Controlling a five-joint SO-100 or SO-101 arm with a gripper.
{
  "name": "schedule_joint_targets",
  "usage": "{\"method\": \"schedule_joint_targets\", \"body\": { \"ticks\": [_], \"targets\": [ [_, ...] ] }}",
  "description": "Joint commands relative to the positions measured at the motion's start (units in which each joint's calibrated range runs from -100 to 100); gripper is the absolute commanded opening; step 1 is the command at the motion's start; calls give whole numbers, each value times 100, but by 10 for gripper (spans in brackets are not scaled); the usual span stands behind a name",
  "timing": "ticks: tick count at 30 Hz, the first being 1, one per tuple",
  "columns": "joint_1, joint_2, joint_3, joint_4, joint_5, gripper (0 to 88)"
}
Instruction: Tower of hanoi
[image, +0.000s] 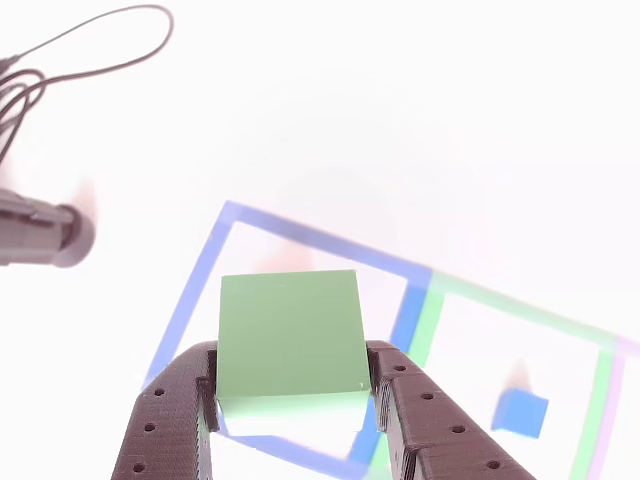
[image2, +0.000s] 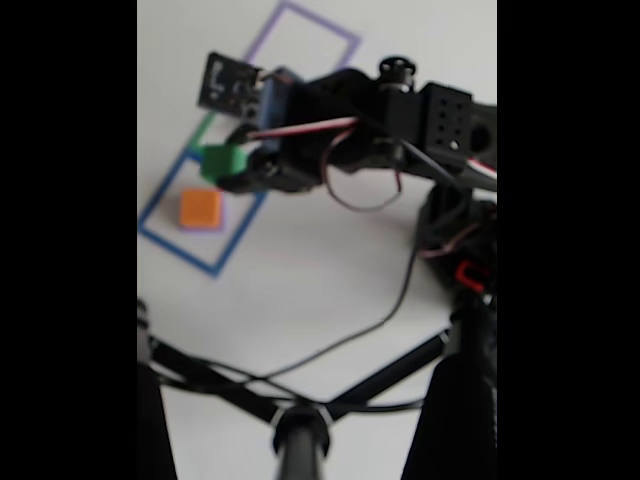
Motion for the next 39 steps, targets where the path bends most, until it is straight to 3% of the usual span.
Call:
{"method": "schedule_joint_targets", "body": {
  "ticks": [1, 10, 17, 31, 39],
  "targets": [
    [-291, 363, 403, -1212, 0, 44],
    [-723, 1857, 912, -3317, 0, 46],
    [-656, 2172, 1467, -4354, 0, 44],
    [-358, 1913, 2640, -5698, 0, 46],
    [-378, 1929, 2640, -5860, 0, 47]
  ]
}}
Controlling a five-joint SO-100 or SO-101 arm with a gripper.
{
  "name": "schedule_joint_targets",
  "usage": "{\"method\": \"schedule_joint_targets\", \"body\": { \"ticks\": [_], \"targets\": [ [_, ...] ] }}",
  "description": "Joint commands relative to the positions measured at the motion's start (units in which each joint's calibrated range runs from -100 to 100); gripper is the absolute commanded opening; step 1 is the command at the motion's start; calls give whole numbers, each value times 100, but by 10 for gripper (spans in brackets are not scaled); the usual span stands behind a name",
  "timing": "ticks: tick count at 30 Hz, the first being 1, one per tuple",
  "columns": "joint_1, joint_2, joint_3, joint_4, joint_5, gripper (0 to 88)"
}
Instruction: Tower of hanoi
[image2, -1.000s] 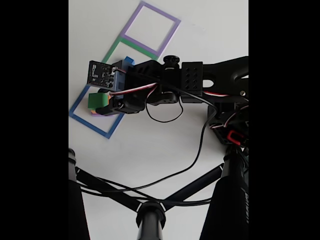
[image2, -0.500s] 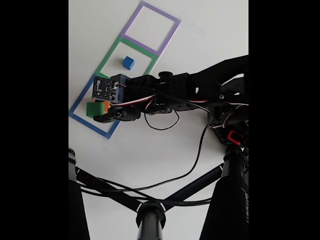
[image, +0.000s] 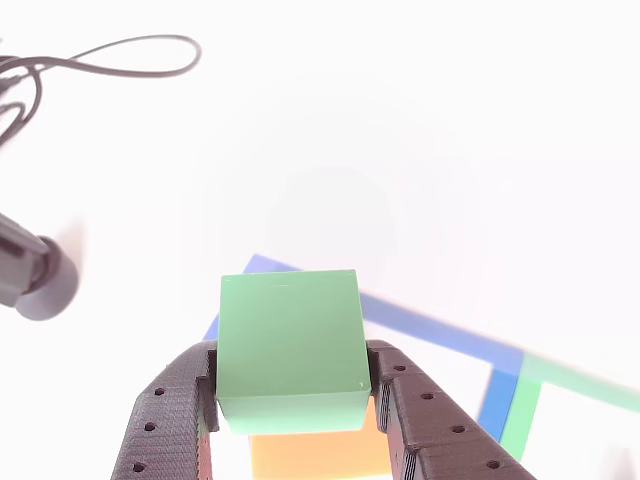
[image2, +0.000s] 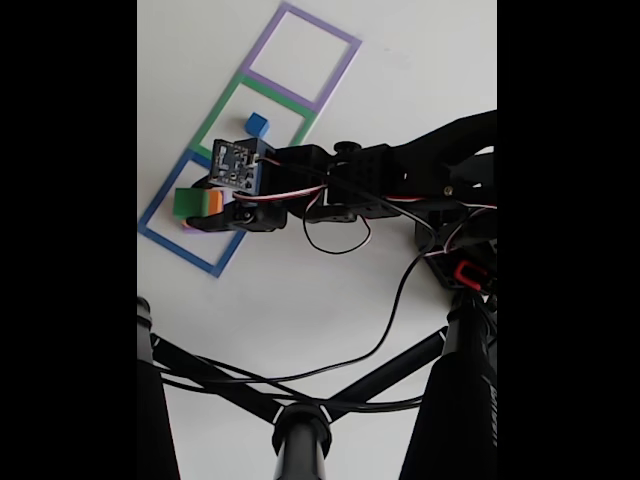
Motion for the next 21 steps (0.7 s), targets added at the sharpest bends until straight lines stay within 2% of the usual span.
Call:
{"method": "schedule_joint_targets", "body": {
  "ticks": [1, 21],
  "targets": [
    [2, -148, -32, -170, 0, 47],
    [146, 530, 232, -1117, 0, 49]
  ]
}}
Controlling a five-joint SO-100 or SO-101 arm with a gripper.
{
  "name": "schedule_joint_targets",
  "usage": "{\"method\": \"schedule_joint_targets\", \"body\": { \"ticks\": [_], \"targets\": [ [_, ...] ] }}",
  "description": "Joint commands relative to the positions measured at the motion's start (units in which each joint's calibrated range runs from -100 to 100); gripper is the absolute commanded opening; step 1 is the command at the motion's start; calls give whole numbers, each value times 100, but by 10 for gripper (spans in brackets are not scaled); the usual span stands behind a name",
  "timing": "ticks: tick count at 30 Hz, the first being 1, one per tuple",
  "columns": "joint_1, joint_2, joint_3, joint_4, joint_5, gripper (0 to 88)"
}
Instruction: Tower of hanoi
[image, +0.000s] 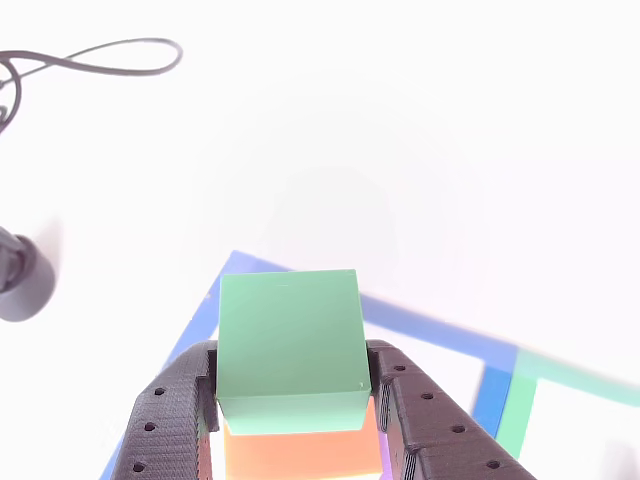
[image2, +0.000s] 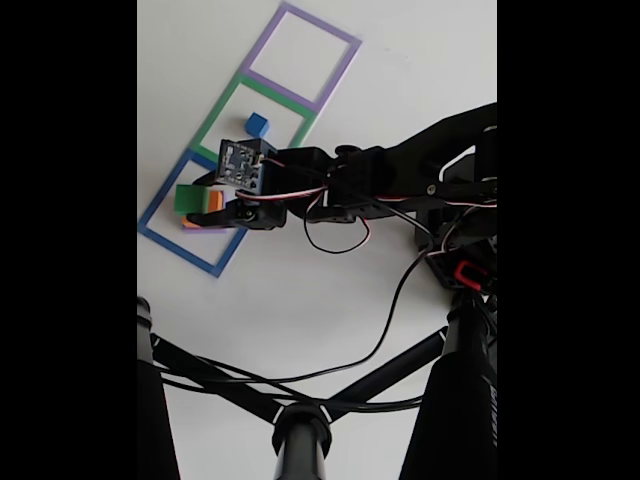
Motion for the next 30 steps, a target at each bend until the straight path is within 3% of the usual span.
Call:
{"method": "schedule_joint_targets", "body": {
  "ticks": [1, 16, 21, 30],
  "targets": [
    [39, -61, 41, -210, 0, 49],
    [20, 133, 214, -542, 0, 57],
    [78, 294, 223, -688, 0, 172],
    [20, 327, 314, -825, 0, 257]
  ]
}}
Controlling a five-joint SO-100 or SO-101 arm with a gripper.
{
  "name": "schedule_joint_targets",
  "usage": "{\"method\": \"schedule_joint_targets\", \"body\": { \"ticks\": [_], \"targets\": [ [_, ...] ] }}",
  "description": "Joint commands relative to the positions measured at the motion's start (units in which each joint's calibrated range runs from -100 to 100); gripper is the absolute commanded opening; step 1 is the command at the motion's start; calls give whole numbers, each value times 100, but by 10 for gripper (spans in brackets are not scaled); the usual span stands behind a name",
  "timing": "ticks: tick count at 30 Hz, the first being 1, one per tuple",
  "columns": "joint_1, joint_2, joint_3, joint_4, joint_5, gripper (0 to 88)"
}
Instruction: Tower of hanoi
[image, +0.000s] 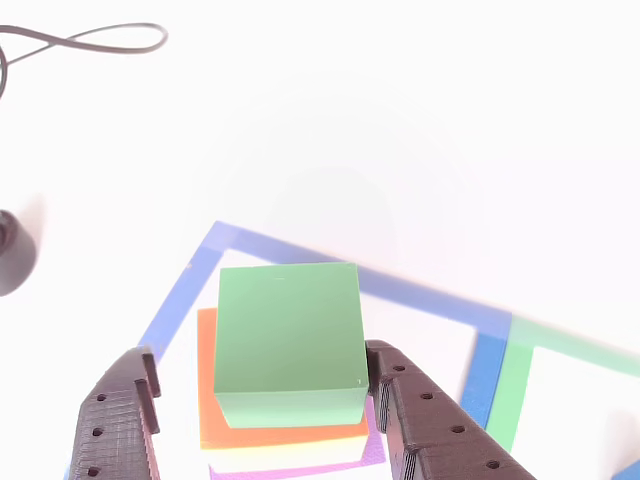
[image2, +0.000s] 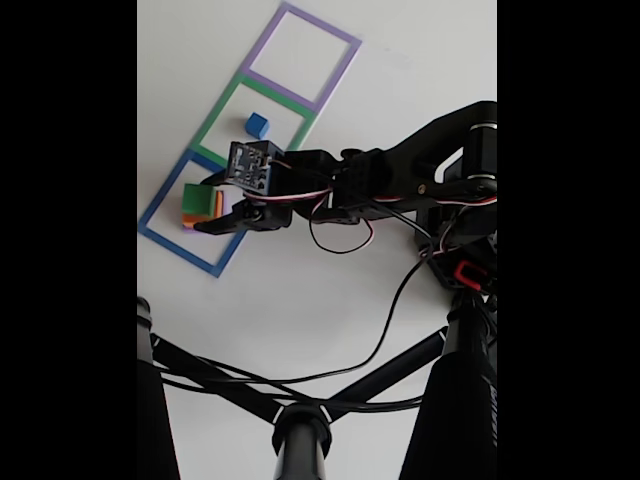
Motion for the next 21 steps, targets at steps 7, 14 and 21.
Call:
{"method": "schedule_joint_targets", "body": {
  "ticks": [7, 14, 21],
  "targets": [
    [-51, -514, 56, -46, 0, 315],
    [151, -2654, -208, 2561, 0, 304],
    [448, -3736, -3026, 7282, 0, 77]
  ]
}}
